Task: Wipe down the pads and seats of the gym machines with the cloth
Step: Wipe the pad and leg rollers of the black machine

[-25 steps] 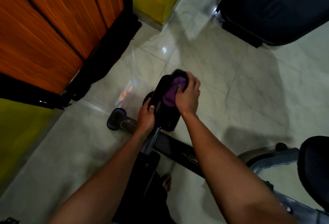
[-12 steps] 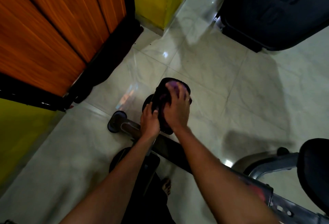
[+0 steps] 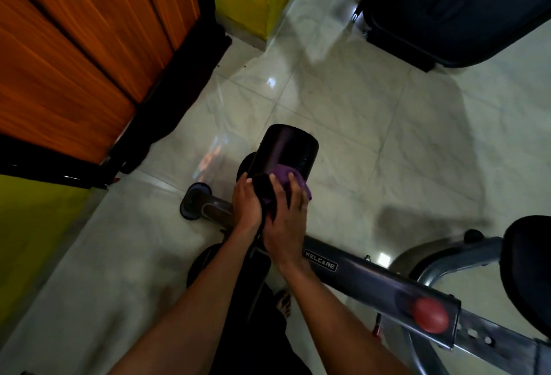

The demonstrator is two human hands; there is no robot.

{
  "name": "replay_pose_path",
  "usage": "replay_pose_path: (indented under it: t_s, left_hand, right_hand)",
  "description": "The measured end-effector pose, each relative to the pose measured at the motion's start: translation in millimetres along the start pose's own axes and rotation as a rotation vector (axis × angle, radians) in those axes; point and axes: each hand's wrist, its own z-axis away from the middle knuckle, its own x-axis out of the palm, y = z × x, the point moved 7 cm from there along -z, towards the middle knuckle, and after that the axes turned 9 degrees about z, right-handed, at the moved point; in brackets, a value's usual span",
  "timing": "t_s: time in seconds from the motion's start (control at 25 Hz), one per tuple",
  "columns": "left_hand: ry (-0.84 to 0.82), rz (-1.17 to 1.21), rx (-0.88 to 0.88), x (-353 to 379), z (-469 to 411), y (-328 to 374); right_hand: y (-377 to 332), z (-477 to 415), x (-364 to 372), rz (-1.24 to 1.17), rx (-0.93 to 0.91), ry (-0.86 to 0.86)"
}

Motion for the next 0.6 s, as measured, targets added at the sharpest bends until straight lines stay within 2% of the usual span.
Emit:
replay_pose_path:
  t_s: [0.08, 0.12, 0.28, 0.36, 0.48, 0.56, 0.6]
  left_hand:
    - [0.014, -0.057, 0.032, 5.8, 18.4, 9.3]
    - [-0.001, -0.107, 0.044, 8.2, 25.9, 13.6]
    - [-0.047, -0.114, 0.128, 1.0, 23.1, 20.3]
    - [-0.085, -0.045, 0.007, 0.2, 2.7, 13.6]
    - [-0.083, 0.153, -0.215, -0.5, -24.2, -17.8]
    - [-0.029, 0.152, -0.269, 1.9, -27.4, -33.4]
    - [-0.003, 0.096, -0.235, 1.8, -15.5, -19.6]
  right_hand:
    - [0.2, -48.8, -2.9, 0.105, -0.066, 0.034]
    - [5.8, -75.5, -6.7, 0.127, -0.031, 0.046]
    - [40.6, -115.5, -17.9, -0.126, 0.349, 0.070]
    - [46.2, -90.3, -20.3, -0.249, 0.422, 0.123]
    - [41.7, -23.3, -7.5, -0.283, 0.425, 0.039]
    - [25.0, 8.9, -4.4, -0.175, 0.303, -0.025]
    - [15.6, 11.3, -3.8, -0.097, 0.194, -0.029]
